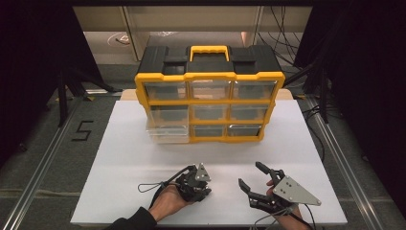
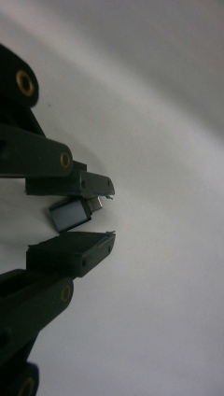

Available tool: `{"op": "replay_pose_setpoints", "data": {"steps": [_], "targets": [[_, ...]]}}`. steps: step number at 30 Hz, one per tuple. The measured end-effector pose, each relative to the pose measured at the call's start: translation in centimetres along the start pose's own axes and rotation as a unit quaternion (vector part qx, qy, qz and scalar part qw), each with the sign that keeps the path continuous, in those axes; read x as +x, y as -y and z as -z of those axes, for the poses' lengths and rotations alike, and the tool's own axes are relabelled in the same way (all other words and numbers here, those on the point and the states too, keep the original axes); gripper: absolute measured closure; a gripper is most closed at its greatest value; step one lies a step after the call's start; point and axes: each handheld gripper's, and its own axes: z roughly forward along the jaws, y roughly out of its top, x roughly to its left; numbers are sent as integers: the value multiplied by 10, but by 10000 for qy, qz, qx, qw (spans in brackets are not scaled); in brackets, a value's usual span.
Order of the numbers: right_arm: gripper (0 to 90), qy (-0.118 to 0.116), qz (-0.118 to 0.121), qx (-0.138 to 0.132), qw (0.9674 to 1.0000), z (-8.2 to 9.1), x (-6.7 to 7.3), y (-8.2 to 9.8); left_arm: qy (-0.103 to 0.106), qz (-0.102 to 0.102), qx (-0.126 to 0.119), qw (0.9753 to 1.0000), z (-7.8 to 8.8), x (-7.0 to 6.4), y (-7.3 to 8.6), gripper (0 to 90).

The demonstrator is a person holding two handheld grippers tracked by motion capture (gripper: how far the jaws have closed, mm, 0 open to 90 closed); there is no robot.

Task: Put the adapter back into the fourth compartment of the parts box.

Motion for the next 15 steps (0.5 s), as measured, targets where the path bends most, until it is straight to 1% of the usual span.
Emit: {"op": "replay_pose_setpoints", "data": {"steps": [4, 6, 8, 12, 13, 15], "targets": [[260, 6, -5, -15, 10000, 0, 0, 0, -10, -36, 1, 10000, 0, -1, 0, 754], [260, 5, -1, -19, 10000, 0, 0, 0, -30, 14, -51, 10000, 1, -2, -1, 757], [260, -4, 11, -23, 10000, 0, 0, 0, -31, 48, -136, 9999, 3, -1, -1, 759], [260, -2, -2, -28, 10000, 0, 0, 0, -37, 105, -351, 9993, 13, 2, -5, 760], [260, 0, -3, -27, 10000, 0, 0, 0, -37, 105, -351, 9993, 13, 2, -5, 761], [260, -1, -1, -27, 10000, 0, 0, 0, -33, 139, -504, 9986, 21, 4, -8, 761]]}}
